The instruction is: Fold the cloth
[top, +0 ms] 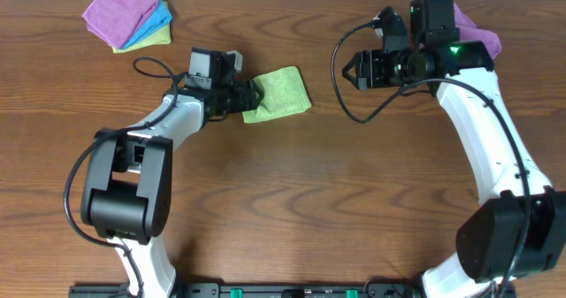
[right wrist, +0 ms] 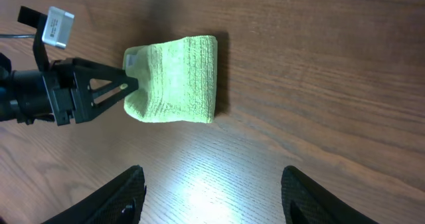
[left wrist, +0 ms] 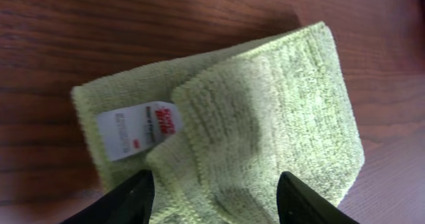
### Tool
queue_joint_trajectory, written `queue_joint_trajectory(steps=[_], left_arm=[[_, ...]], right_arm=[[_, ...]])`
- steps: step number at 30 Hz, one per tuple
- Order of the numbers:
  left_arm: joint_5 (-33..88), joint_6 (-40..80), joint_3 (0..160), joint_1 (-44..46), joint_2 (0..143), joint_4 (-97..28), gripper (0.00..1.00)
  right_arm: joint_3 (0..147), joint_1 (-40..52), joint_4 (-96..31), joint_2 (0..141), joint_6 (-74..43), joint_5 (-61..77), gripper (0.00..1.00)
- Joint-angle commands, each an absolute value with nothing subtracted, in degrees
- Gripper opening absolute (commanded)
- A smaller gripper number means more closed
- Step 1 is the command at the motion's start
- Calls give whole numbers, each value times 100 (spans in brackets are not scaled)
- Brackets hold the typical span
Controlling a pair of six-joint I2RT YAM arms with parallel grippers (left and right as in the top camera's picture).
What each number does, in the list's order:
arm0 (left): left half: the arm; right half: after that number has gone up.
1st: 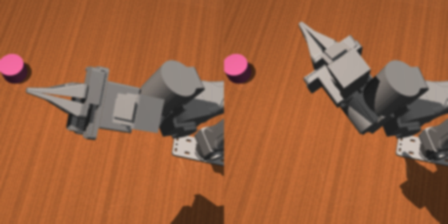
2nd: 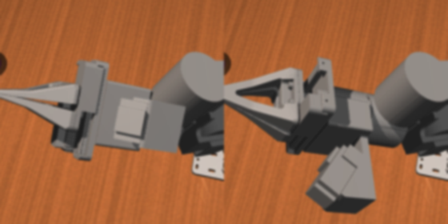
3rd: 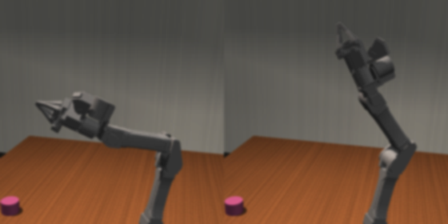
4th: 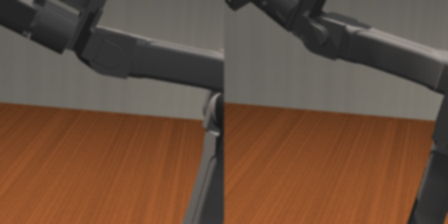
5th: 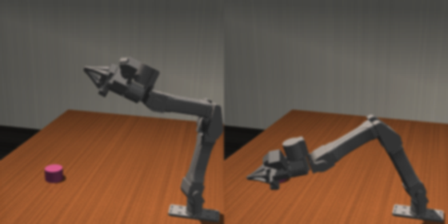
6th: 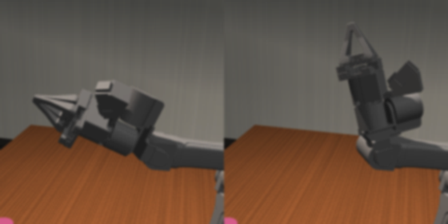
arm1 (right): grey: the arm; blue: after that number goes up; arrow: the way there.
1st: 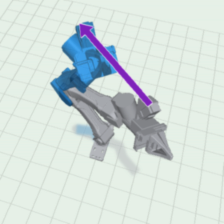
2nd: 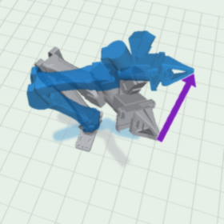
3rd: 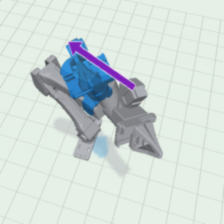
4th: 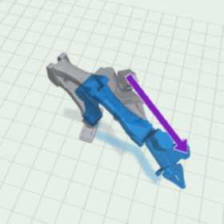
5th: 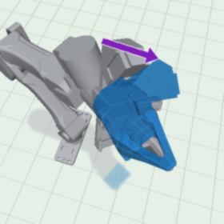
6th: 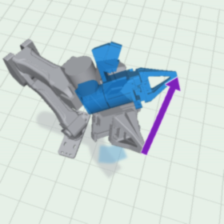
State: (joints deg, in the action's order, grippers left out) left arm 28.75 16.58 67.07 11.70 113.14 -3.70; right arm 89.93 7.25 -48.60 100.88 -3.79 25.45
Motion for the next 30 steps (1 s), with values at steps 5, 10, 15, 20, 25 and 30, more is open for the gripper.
queue_joint_trajectory(steps=[5,10,15,20,25,30], left_arm=[[2956,1678,6678,1256,11410,-305,60],[2939,1673,6678,1256,11410,-309,60],[2742,1671,6678,1269,11410,-342,52],[2633,1667,6678,1288,11413,-353,47],[2637,1632,6678,1288,11472,-338,38],[2816,1636,6678,1288,11671,-309,27]], right_arm=[[9000,679,-4912,10092,-274,2528,64],[9000,679,-4950,10092,-255,2528,63],[9000,679,-4969,10092,-246,2528,62],[9000,679,-4974,10092,-202,2528,60],[9000,679,-4974,10092,-202,2528,58],[9000,679,-4974,10092,-202,2526,57]])
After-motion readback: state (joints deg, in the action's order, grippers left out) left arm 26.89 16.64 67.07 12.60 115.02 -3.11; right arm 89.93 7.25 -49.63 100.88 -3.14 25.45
